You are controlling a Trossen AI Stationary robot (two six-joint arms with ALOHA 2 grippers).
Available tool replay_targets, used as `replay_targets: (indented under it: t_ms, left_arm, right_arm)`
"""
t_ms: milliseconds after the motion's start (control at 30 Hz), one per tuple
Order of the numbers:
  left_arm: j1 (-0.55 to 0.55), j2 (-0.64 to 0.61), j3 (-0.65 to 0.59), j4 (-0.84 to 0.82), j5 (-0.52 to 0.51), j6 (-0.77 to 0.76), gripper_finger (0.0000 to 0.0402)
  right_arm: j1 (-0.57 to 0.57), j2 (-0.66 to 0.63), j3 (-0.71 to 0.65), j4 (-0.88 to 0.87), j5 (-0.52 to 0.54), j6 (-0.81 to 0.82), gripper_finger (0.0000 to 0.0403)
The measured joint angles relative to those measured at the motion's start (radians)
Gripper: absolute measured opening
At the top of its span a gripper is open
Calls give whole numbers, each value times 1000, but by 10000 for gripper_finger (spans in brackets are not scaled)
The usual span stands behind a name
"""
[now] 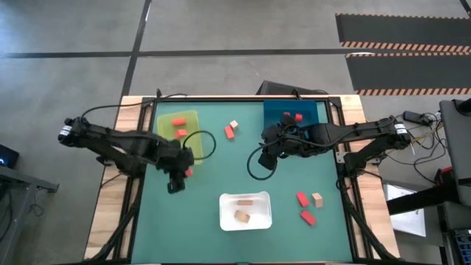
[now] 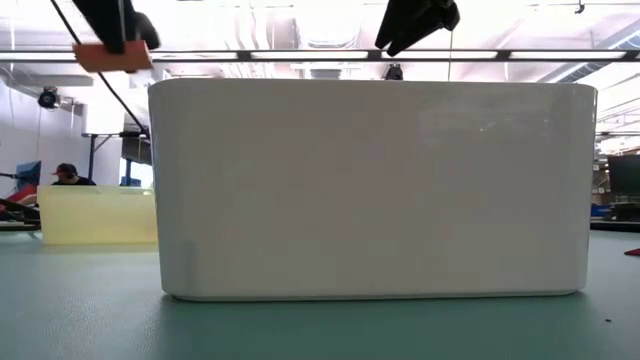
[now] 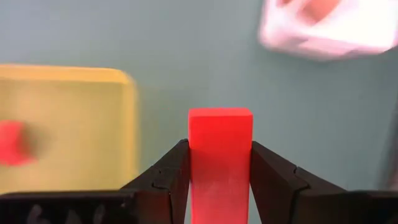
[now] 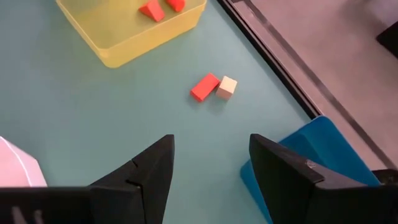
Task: Sort & place blocks by color
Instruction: Put the orange block into the yellow bin
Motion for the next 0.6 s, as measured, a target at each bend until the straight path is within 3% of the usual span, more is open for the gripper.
replay_targets:
  t_ms: [267,600]
  left_arm:
    - [219,33,0,-85,-95,518,120]
    - [521,26,-175,97,-77,752,121]
  right_arm:
    - [-1,0,0,0,8,53,201]
    - [-2,0,0,0,9,100,201]
